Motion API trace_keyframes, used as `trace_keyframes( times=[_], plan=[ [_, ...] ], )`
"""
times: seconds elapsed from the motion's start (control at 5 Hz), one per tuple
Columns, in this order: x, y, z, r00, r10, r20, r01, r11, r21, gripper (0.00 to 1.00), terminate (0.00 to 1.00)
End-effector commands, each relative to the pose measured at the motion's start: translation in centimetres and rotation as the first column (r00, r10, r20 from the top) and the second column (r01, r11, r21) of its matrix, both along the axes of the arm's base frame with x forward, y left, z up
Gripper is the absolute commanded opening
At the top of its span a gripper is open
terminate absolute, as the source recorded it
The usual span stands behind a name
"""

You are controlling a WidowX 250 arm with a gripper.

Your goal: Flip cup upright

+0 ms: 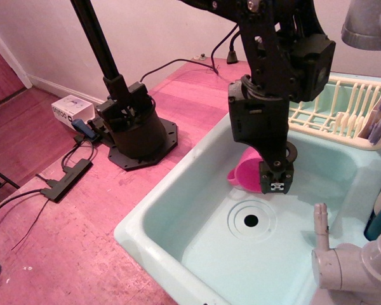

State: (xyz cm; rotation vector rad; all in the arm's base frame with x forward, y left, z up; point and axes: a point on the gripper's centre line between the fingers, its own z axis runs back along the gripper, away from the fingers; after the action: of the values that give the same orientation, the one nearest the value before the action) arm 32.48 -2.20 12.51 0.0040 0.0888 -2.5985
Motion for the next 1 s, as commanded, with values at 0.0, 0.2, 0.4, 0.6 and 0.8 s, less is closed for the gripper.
trace_keyframes(
  times=[0.0,0.2,0.4,0.6,0.8],
  plan=[
    [0.0,0.0,0.0,1.000,0.000,0.000,0.000,1.000,0.000,1.00,0.00],
    [-3.1,-0.6,0.3,0.998,0.017,-0.053,-0.017,1.000,-0.009,1.00,0.00],
    [-5.2,-0.5,-0.1,0.995,0.051,-0.080,-0.050,0.999,0.011,1.00,0.00],
    [-7.5,0.0,-1.5,0.991,0.095,-0.094,-0.095,0.995,0.005,1.00,0.00],
    [-8.5,0.4,-1.9,0.987,0.143,-0.076,-0.140,0.989,0.045,1.00,0.00]
  ],
)
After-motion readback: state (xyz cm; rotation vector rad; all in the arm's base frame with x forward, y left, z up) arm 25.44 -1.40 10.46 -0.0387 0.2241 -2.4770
